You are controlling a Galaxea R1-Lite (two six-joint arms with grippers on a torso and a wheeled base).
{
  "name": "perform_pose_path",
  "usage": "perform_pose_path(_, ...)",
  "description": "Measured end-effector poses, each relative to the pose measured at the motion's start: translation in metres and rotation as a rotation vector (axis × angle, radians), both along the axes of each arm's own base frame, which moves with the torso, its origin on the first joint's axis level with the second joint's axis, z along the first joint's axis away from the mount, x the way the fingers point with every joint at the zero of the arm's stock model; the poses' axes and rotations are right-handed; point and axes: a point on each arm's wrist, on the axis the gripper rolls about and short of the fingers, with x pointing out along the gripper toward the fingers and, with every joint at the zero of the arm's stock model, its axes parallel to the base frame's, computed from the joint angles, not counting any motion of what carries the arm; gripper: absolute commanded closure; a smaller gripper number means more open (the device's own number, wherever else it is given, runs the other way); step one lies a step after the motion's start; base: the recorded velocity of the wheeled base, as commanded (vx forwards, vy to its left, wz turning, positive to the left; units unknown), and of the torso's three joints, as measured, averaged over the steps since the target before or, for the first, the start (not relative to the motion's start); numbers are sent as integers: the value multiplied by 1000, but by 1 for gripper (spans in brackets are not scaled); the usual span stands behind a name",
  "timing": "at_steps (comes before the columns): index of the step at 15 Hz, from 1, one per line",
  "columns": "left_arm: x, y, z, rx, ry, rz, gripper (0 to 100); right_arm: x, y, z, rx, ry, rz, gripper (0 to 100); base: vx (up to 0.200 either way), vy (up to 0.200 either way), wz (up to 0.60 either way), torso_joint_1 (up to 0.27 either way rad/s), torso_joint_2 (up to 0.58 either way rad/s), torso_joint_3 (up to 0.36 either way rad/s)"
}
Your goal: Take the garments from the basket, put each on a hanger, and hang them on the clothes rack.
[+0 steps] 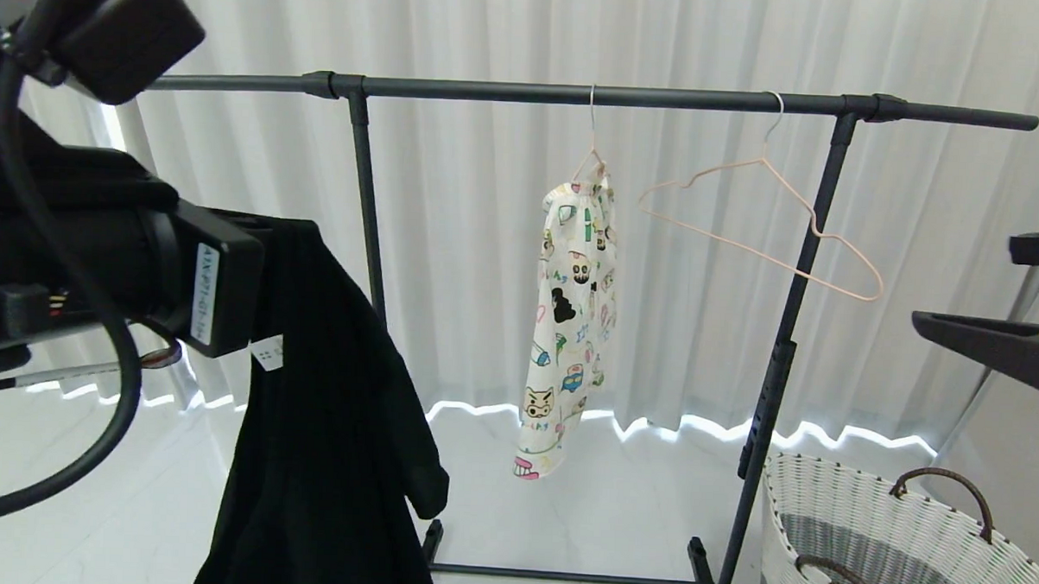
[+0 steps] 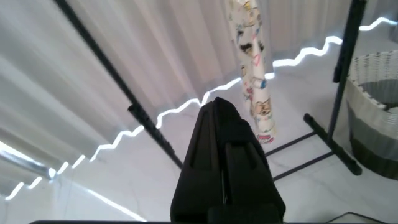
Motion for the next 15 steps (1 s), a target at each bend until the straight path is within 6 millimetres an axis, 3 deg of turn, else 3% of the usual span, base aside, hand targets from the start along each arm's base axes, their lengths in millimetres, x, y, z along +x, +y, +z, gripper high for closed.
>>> perform_pose_path(2,-8,13,-5,1,-1,33,100,12,-18,-10,-86,30,-259,0,0,0,0,0,0,0)
perform_pose_path(4,-16,26,-6,-6,-14,70,100,18,-29,-24,-137,63,-385,0,0,0,0,0,0,0)
perform_pose_path(11,-25,50,-15,-2,-19,186,100,8,-40,-62,-243,-2,-413,0,0,0,0,0,0,0)
perform_pose_path(15,-32,56,-17,-4,-29,208,100,4,-46,-71,-254,-48,-434,0,0,0,0,4,-14,-10)
